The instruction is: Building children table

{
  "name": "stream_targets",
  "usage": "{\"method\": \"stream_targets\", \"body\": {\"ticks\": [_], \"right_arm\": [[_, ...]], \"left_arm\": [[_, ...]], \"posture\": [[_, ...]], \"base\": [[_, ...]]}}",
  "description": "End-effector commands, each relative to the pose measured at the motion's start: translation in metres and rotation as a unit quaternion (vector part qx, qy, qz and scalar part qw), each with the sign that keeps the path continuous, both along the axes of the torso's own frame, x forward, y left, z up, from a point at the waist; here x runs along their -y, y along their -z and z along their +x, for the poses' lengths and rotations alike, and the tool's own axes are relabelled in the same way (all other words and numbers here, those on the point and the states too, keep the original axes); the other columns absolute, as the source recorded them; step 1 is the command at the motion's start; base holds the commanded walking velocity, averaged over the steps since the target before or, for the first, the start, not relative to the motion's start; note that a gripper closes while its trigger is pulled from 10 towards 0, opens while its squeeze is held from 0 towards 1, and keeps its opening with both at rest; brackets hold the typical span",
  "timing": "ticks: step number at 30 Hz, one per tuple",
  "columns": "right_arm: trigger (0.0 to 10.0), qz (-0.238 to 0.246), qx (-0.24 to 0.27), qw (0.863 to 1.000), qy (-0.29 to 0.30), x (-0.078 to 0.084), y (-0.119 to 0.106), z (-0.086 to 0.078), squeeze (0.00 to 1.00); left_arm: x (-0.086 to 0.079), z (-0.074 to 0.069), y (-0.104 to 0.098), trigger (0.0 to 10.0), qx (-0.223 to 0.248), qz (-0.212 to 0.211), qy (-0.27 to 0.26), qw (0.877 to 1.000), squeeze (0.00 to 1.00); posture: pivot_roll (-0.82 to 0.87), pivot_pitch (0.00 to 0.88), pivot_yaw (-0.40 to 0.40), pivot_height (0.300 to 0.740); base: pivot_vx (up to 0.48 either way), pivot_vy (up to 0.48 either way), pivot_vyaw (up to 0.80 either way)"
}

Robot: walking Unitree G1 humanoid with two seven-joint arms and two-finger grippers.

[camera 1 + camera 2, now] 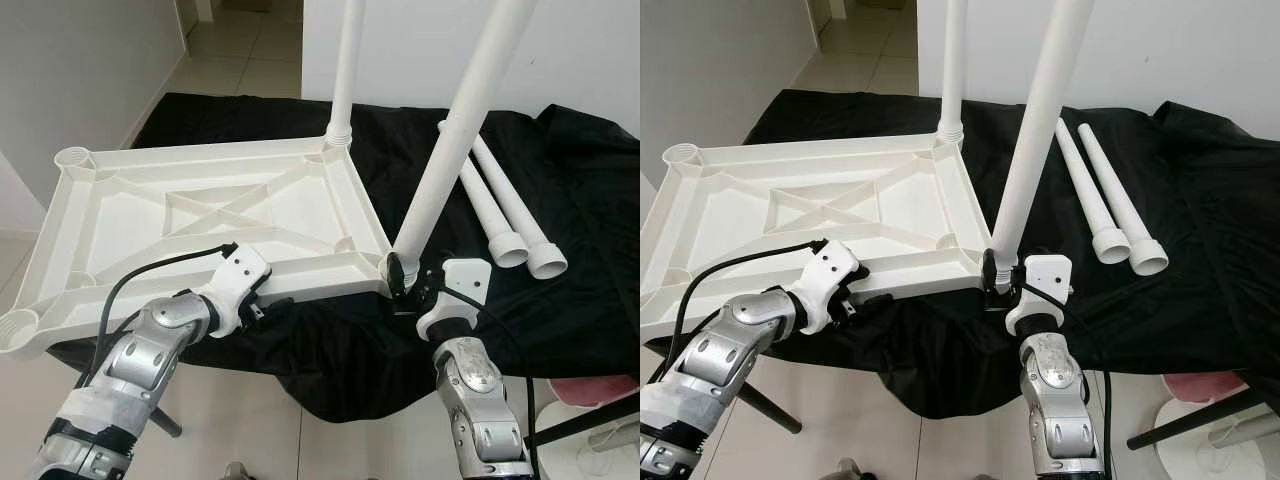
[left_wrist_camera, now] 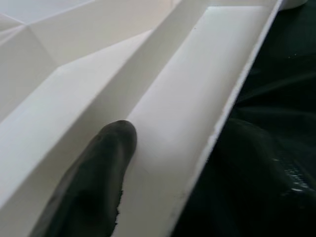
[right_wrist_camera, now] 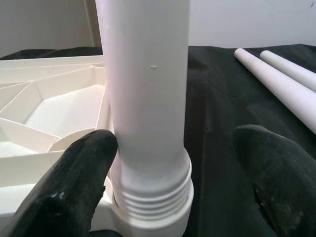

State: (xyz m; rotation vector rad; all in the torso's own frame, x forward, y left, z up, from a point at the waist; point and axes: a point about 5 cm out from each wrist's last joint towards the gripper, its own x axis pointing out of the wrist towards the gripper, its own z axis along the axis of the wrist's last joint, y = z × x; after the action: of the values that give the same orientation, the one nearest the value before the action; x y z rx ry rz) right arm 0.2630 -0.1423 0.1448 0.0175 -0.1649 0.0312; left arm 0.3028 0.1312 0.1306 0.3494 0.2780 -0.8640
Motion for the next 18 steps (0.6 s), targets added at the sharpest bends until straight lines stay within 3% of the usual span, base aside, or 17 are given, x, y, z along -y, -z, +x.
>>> {"method": "stream_targets", "body": {"ticks": [1,16,17,18], "right_arm": [[10.0,0.008,-0.005,1.0,-0.005,-0.003,0.001,-0.002,0.0],[10.0,0.028,0.001,1.0,-0.002,-0.012,-0.001,0.003,0.0],[10.0,0.028,0.002,1.0,-0.001,-0.012,-0.002,0.003,0.0],[10.0,0.028,0.002,1.0,-0.001,-0.012,-0.002,0.003,0.0]], "left_arm": [[-0.013,0.009,-0.003,0.0,0.008,-0.007,-0.078,0.997,0.0],[0.002,0.028,-0.014,0.0,0.043,-0.008,-0.097,0.994,0.0],[0.009,0.028,-0.016,0.7,0.058,-0.006,-0.079,0.995,0.0],[0.009,0.028,-0.016,0.7,0.058,-0.006,-0.079,0.995,0.0]], "posture": [[-0.02,0.049,-0.011,0.74],[-0.03,0.049,0.007,0.74],[-0.03,0.049,0.007,0.74],[-0.03,0.049,0.007,0.74]], "base": [[0.0,0.0,0.0],[0.0,0.0,0.0],[0.0,0.0,0.0],[0.0,0.0,0.0]]}}
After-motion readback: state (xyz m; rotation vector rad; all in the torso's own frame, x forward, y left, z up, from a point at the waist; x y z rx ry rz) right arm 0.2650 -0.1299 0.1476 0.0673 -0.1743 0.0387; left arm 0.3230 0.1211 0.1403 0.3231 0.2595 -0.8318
